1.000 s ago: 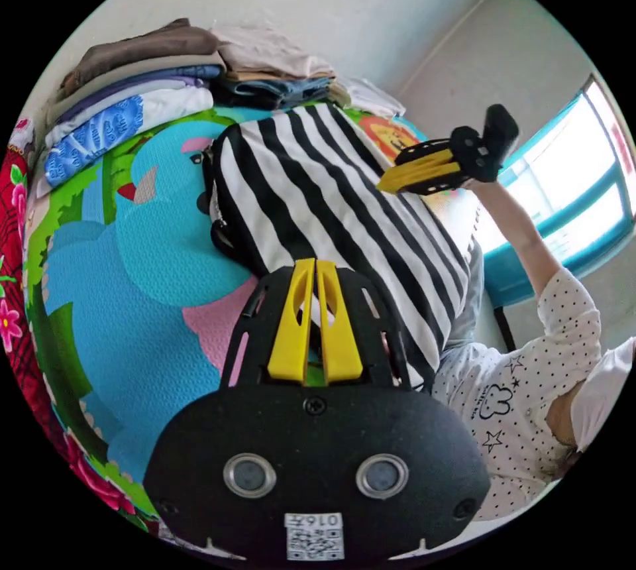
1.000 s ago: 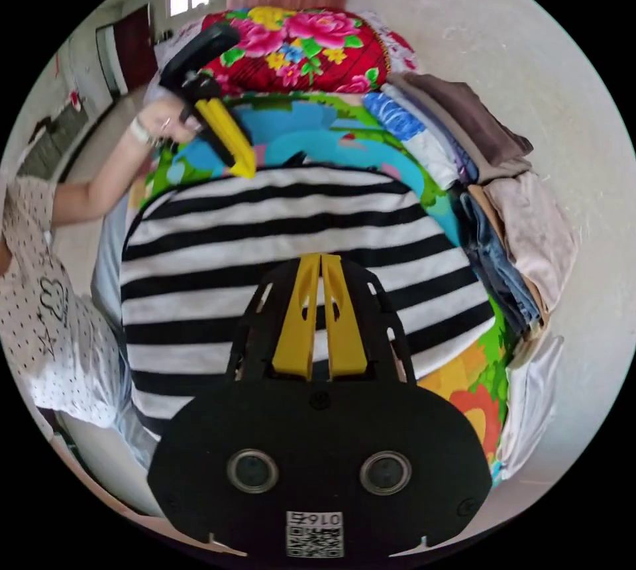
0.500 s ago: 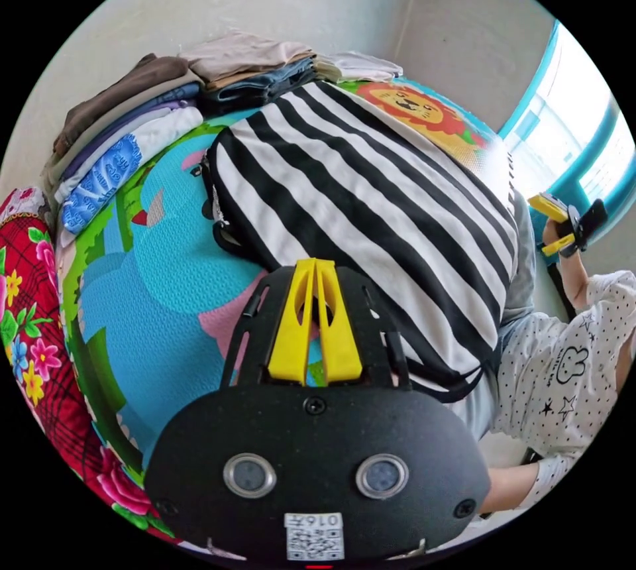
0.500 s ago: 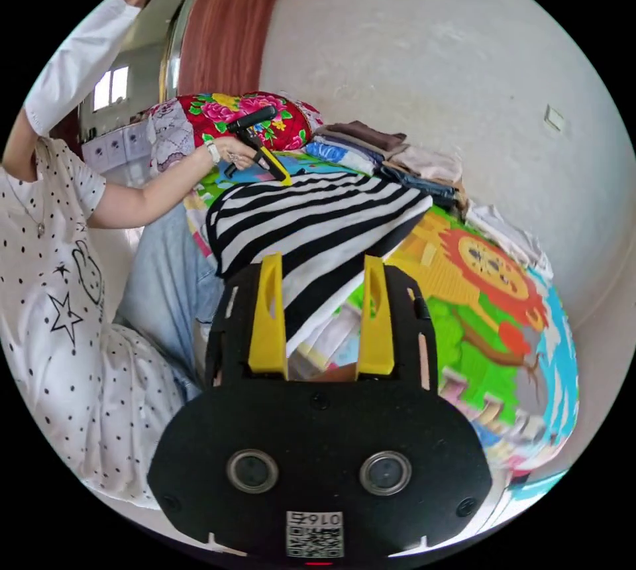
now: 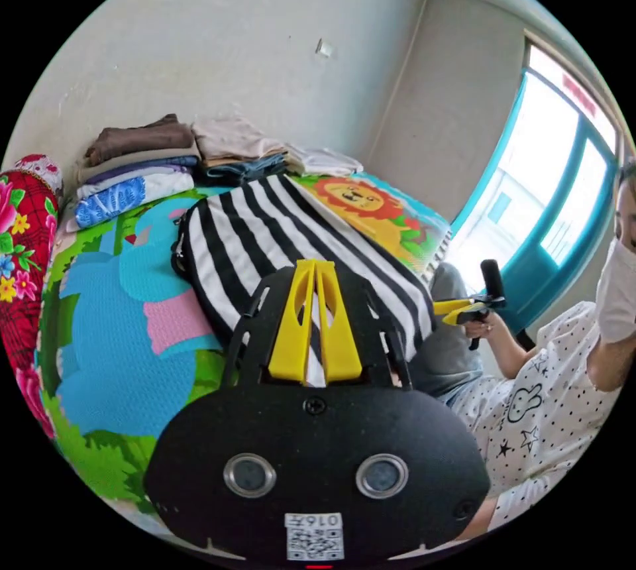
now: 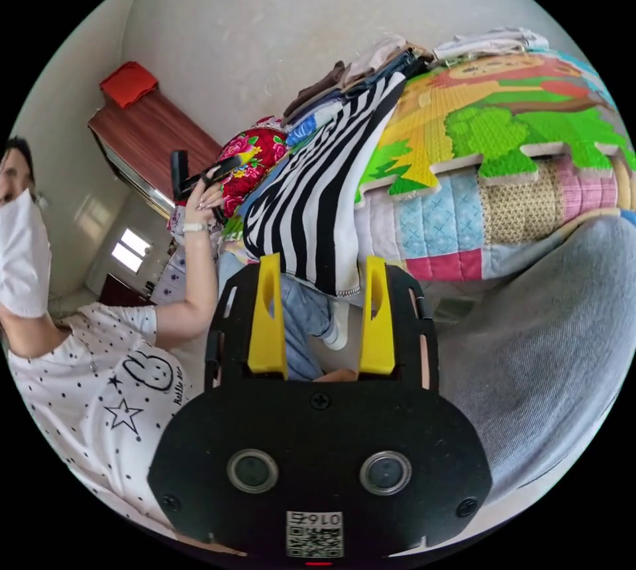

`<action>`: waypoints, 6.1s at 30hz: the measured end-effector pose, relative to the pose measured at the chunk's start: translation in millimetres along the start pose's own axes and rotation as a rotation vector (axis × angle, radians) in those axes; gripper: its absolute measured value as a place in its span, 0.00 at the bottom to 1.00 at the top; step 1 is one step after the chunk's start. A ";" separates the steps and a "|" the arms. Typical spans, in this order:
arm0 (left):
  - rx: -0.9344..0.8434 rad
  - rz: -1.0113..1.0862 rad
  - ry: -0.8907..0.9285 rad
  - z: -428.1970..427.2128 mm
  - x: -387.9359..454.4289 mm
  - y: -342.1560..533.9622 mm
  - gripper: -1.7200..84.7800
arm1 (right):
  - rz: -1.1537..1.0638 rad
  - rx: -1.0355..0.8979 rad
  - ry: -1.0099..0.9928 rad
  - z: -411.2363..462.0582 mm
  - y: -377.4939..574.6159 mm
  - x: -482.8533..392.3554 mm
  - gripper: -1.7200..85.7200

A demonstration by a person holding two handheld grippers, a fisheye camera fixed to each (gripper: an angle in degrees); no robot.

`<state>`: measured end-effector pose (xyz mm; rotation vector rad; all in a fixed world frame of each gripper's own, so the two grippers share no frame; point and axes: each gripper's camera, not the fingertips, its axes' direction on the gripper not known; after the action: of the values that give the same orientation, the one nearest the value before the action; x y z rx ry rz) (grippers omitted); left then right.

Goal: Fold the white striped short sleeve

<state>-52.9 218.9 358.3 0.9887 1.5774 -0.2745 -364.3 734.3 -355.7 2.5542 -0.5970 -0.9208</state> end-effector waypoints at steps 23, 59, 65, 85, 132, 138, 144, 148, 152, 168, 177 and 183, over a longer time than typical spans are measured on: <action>0.173 0.652 -0.590 21.0 469.1 148.9 0.19 | 0.141 0.069 -0.491 -112.6 -16.1 66.3 0.04; -0.165 0.512 -0.710 64.7 541.1 53.9 0.06 | -1.063 0.257 0.646 35.4 208.0 -277.2 0.23; -0.181 0.566 -0.717 86.5 544.5 55.5 0.07 | -1.177 0.272 0.888 114.1 215.8 -311.3 0.16; -0.232 0.649 -0.753 141.1 460.1 56.6 0.08 | -0.890 -0.119 0.474 99.5 83.1 -307.3 0.05; -0.698 0.058 -0.102 258.6 -46.4 -236.6 0.08 | -0.615 -1.000 0.542 334.1 -468.4 -191.9 0.08; -0.418 -0.092 -0.359 154.4 -106.1 -207.9 0.02 | -0.502 -0.722 0.586 264.2 -483.2 -159.0 0.11; -0.155 -0.075 -0.088 49.1 -65.7 -121.1 0.01 | -0.564 -0.219 0.537 124.0 -423.2 -154.6 0.06; -0.158 -0.045 0.056 22.8 -8.3 -46.4 0.01 | -0.583 -0.181 0.129 56.5 -331.3 -144.5 0.06; -0.110 -0.073 -0.100 -15.6 42.9 32.8 0.02 | -0.575 -0.237 0.129 17.6 -244.5 -131.6 0.10; 0.030 -0.342 -0.213 -71.5 65.8 134.2 0.10 | -0.465 -0.058 0.267 -57.0 -141.5 -76.8 0.12; 0.036 -0.384 -0.304 -81.0 70.6 145.4 0.10 | -0.456 -0.061 0.353 -53.1 -124.2 -64.7 0.10; -0.035 -0.360 -0.215 -67.4 75.0 156.1 0.09 | -0.452 -0.053 0.284 -63.6 -116.1 -52.3 0.07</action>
<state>15.6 391.6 362.8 0.6210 1.5488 -0.5806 -327.9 870.6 -336.6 2.7506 0.0911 -0.6687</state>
